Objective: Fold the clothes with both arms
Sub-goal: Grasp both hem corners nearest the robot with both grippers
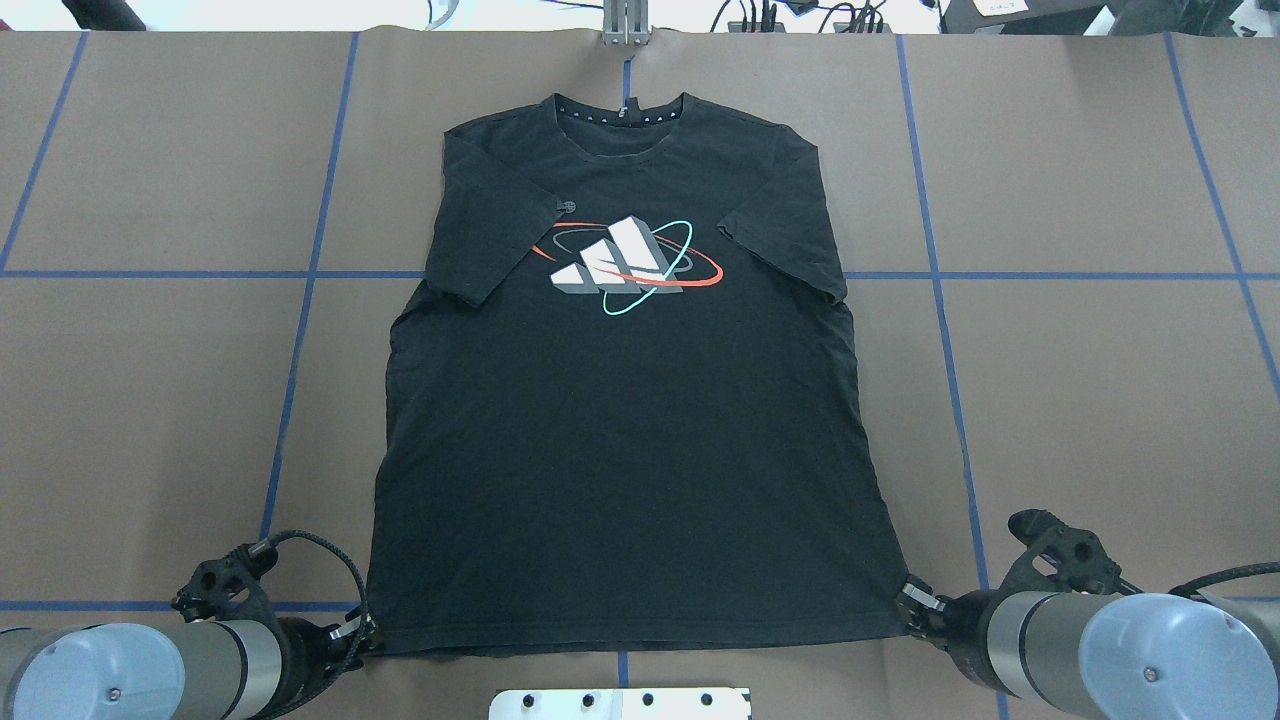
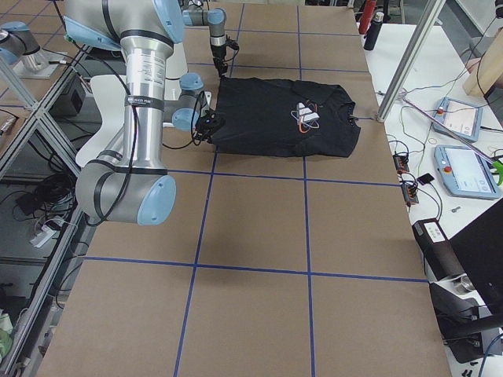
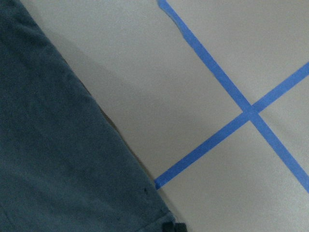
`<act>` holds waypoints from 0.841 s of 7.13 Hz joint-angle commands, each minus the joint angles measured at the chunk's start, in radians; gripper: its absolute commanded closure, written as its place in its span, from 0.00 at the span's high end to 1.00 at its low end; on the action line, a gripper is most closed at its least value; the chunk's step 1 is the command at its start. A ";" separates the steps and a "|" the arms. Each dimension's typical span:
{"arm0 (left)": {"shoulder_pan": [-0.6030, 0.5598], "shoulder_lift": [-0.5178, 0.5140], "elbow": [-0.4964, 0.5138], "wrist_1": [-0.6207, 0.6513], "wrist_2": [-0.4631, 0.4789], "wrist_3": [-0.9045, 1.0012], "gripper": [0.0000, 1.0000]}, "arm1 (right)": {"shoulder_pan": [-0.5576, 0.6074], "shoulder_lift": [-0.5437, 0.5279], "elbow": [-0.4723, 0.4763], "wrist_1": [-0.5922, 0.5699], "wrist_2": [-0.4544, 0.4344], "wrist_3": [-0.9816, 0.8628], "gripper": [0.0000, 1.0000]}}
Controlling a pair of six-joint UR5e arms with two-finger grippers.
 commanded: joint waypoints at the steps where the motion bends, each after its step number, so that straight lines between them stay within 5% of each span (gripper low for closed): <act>1: 0.000 0.000 -0.005 0.001 0.000 -0.005 0.00 | 0.002 0.002 0.002 -0.001 0.000 0.000 0.00; 3: -0.003 0.003 -0.058 0.001 -0.012 0.003 0.00 | 0.005 0.002 0.008 0.000 0.000 0.000 0.00; 6: -0.003 0.090 -0.290 0.066 -0.064 0.006 0.00 | 0.008 -0.010 0.060 0.000 0.046 0.002 0.00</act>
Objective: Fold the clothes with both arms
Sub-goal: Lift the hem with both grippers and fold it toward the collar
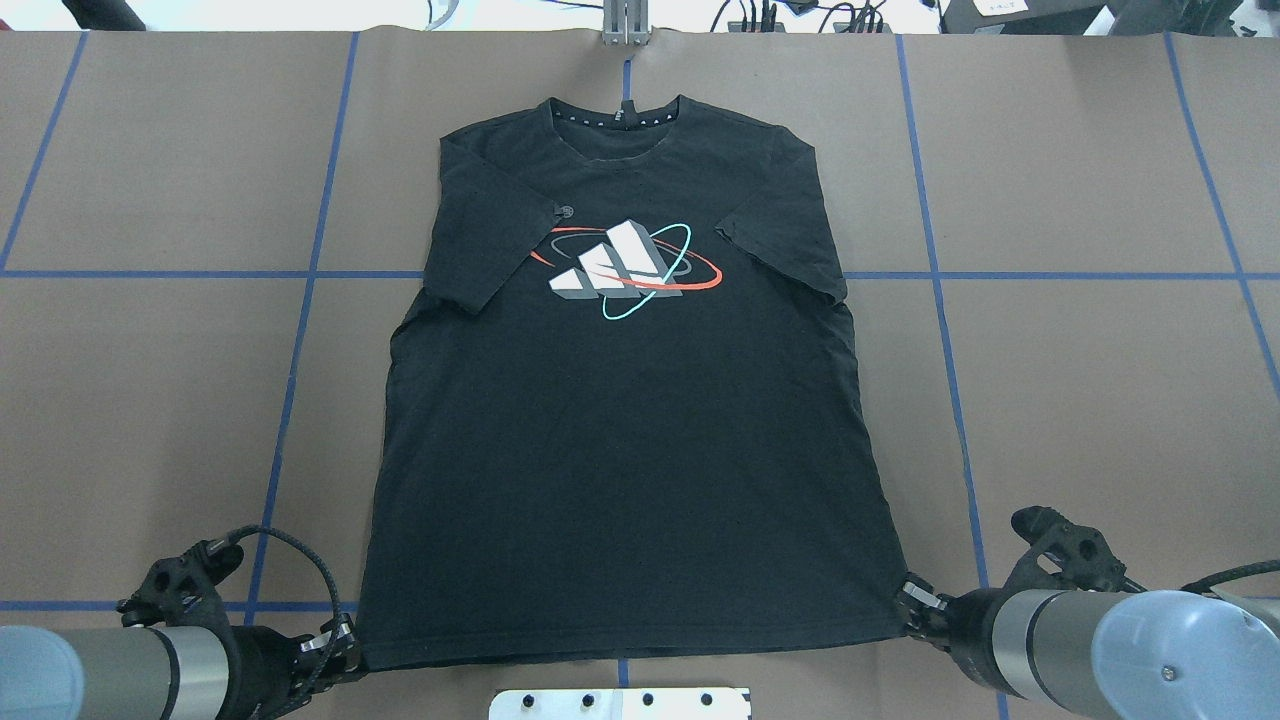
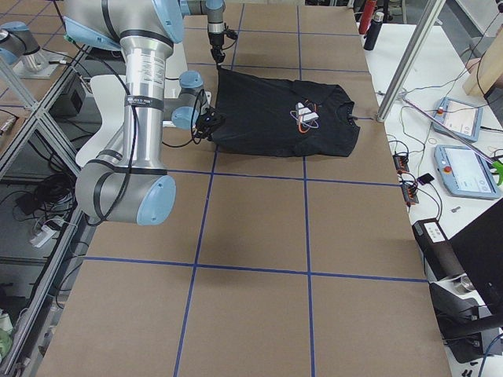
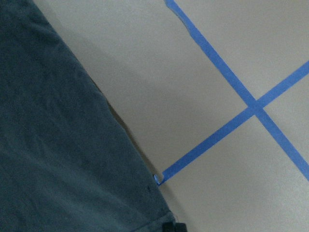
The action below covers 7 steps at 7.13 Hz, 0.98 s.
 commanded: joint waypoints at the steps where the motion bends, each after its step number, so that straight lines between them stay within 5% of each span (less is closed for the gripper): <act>1: 0.000 0.020 -0.093 0.038 -0.033 -0.003 0.00 | 0.002 -0.035 0.070 0.000 0.045 0.001 0.00; 4: -0.021 0.020 -0.208 0.052 -0.053 -0.029 0.00 | 0.092 -0.062 0.136 0.002 0.143 0.000 0.00; 5: -0.075 0.019 -0.217 0.054 -0.053 -0.028 0.00 | 0.175 -0.060 0.135 0.000 0.236 -0.002 0.00; 7: -0.254 -0.029 -0.216 0.110 -0.173 0.109 0.00 | 0.272 -0.019 0.111 -0.006 0.282 -0.006 0.00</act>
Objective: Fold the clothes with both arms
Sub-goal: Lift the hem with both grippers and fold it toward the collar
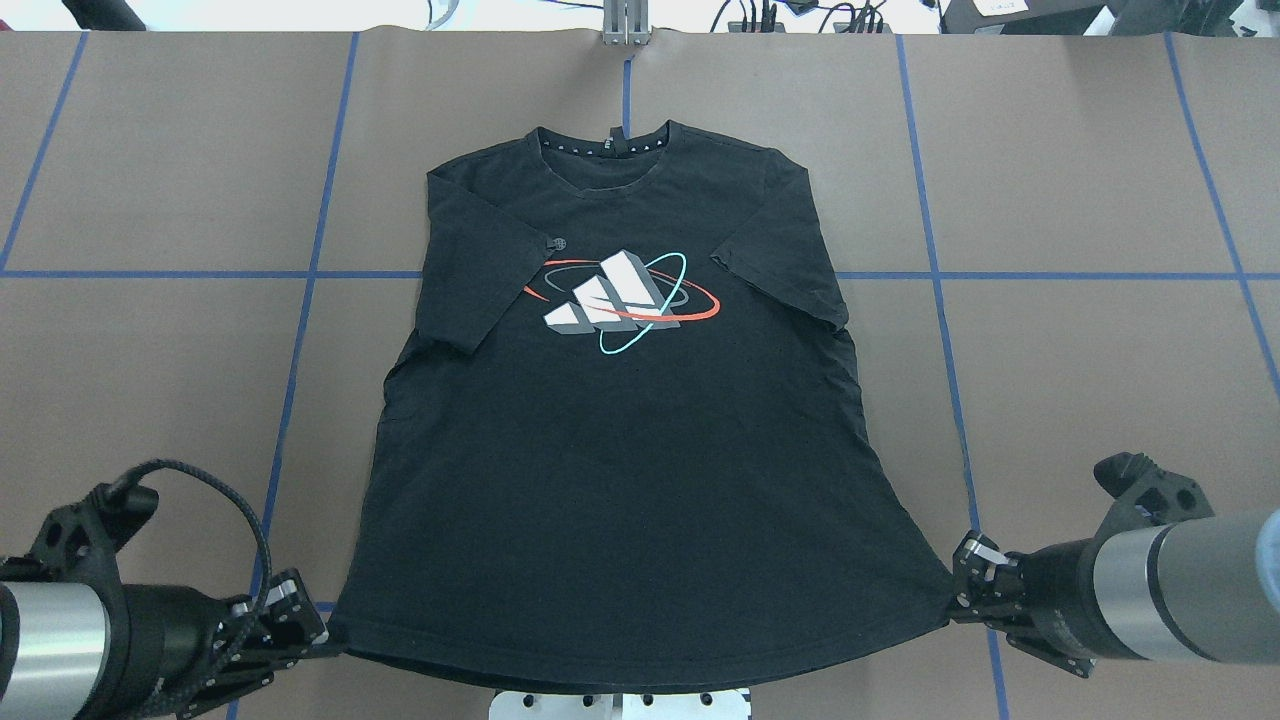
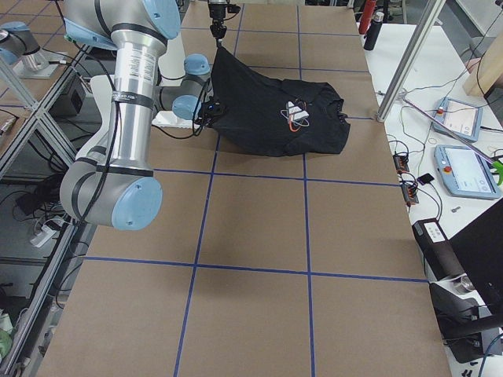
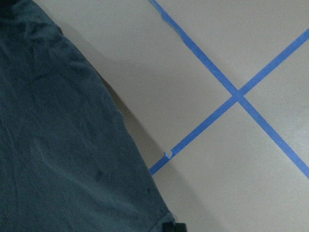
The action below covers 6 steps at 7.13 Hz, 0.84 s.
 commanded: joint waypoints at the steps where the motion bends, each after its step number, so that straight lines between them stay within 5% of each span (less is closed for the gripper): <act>1: -0.183 -0.069 0.015 0.049 -0.096 0.234 0.00 | 0.136 0.078 -0.061 -0.005 0.066 -0.033 0.00; 3: -0.319 -0.125 0.123 0.060 -0.109 0.472 0.00 | 0.302 0.245 -0.179 -0.092 0.155 -0.086 0.00; 5: -0.436 -0.240 0.298 0.051 -0.110 0.506 0.00 | 0.410 0.436 -0.219 -0.392 0.162 -0.257 0.00; 6: -0.465 -0.283 0.364 0.051 -0.109 0.545 0.00 | 0.451 0.477 -0.274 -0.416 0.162 -0.305 0.00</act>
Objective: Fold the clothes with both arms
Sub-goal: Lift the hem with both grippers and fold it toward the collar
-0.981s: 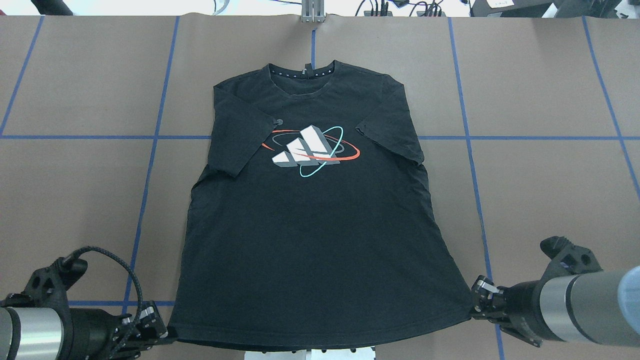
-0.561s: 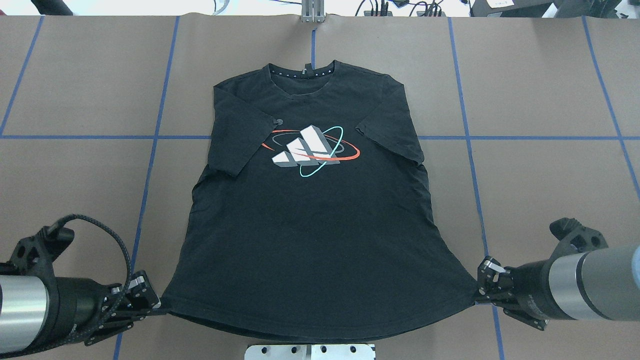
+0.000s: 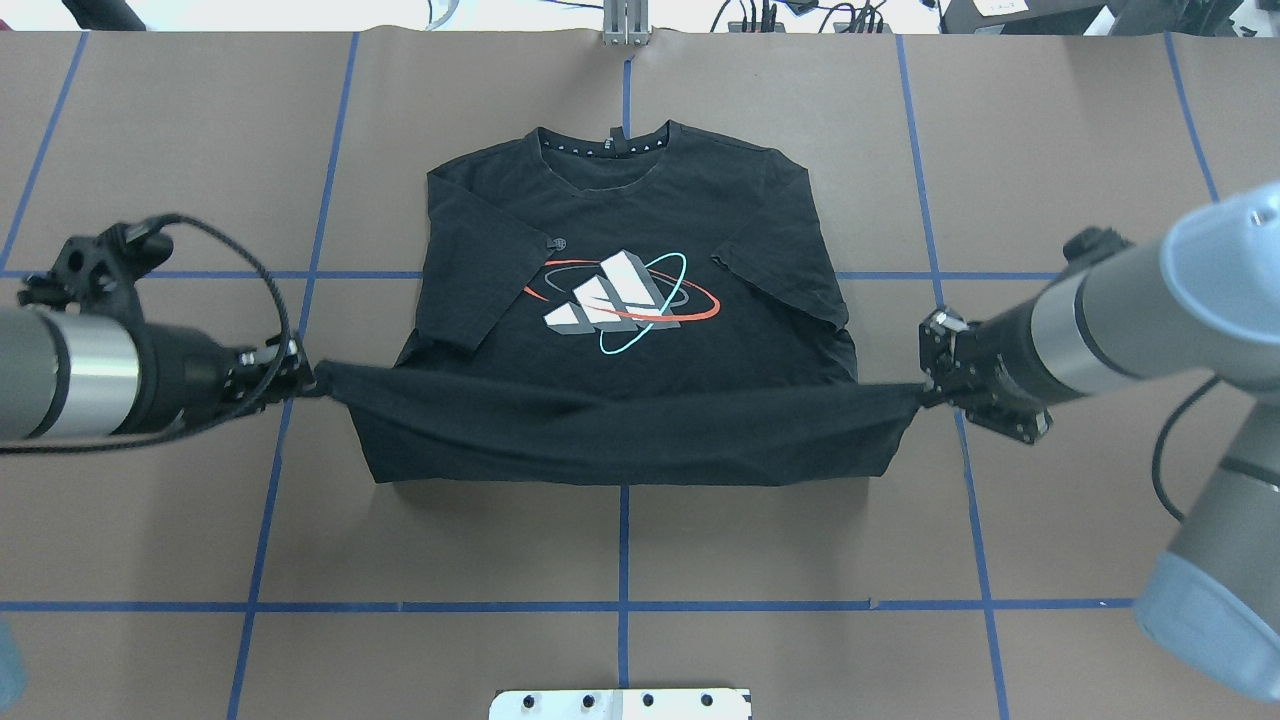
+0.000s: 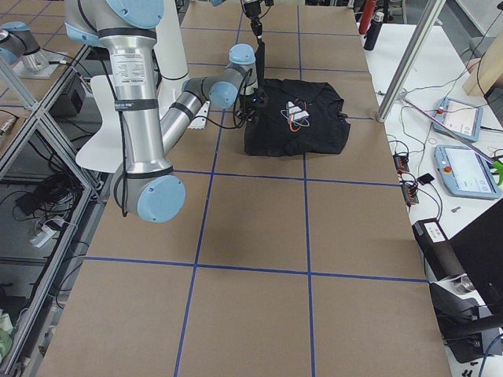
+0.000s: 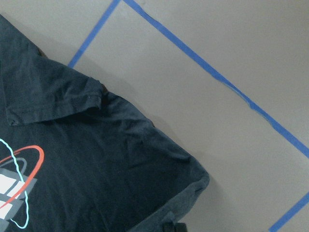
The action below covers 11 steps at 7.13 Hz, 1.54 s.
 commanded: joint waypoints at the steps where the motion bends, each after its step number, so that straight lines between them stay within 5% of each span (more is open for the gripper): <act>1: -0.087 -0.088 0.139 -0.004 0.002 0.056 0.00 | 0.098 0.081 -0.095 -0.083 0.003 -0.117 0.00; 8: -0.201 -0.312 0.475 -0.071 0.011 0.156 0.00 | 0.222 0.411 -0.572 -0.071 -0.023 -0.309 0.00; 11: -0.201 -0.341 0.566 -0.139 0.049 0.156 0.00 | 0.238 0.489 -0.768 0.097 -0.042 -0.314 0.00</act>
